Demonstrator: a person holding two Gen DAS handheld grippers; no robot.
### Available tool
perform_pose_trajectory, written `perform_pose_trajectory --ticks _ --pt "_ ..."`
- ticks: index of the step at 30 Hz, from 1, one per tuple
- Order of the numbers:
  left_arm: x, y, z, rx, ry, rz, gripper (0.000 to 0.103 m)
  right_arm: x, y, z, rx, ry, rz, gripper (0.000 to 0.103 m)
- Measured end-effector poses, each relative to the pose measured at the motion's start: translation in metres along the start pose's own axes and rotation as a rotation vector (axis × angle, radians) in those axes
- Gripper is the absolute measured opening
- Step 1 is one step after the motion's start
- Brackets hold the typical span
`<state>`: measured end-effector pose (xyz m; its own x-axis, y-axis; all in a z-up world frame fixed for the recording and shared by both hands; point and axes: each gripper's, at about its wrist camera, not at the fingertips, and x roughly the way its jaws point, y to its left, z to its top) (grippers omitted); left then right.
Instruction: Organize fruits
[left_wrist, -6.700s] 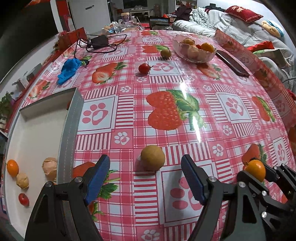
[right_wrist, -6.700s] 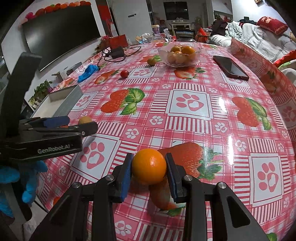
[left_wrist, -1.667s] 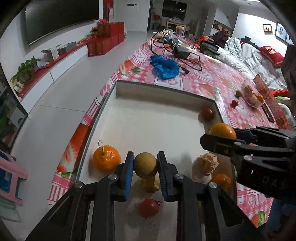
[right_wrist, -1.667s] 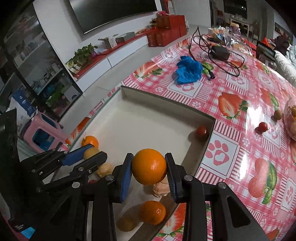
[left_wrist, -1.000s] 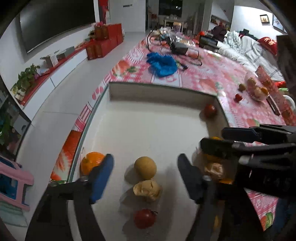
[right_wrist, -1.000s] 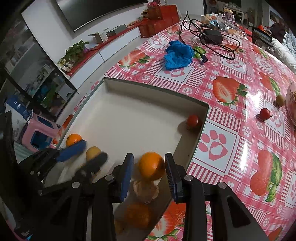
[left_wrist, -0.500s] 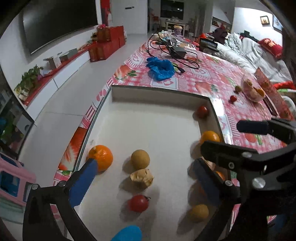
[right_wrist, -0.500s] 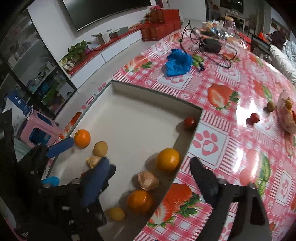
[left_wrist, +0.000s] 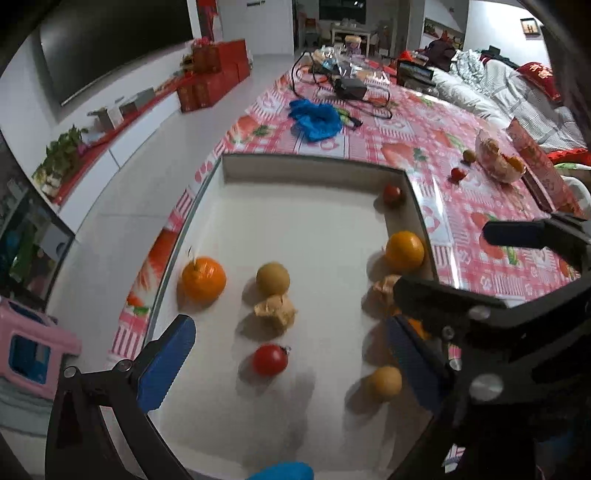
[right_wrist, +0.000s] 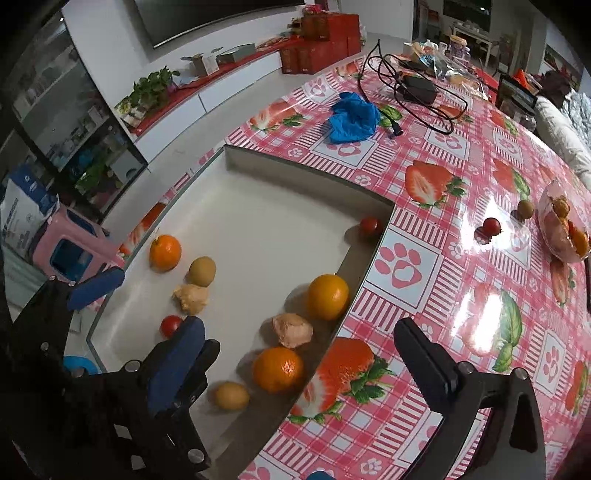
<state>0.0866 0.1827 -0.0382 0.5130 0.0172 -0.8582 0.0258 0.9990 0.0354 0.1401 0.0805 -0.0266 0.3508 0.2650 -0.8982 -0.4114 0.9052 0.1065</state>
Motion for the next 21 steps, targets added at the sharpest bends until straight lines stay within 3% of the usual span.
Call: perform_pose_trajectory --ticks 21 --pt "-0.011 -0.010 -0.020 0.024 0.025 0.020 0.103 -0.007 0.002 -0.019 -0.018 0.042 -0.023 0.103"
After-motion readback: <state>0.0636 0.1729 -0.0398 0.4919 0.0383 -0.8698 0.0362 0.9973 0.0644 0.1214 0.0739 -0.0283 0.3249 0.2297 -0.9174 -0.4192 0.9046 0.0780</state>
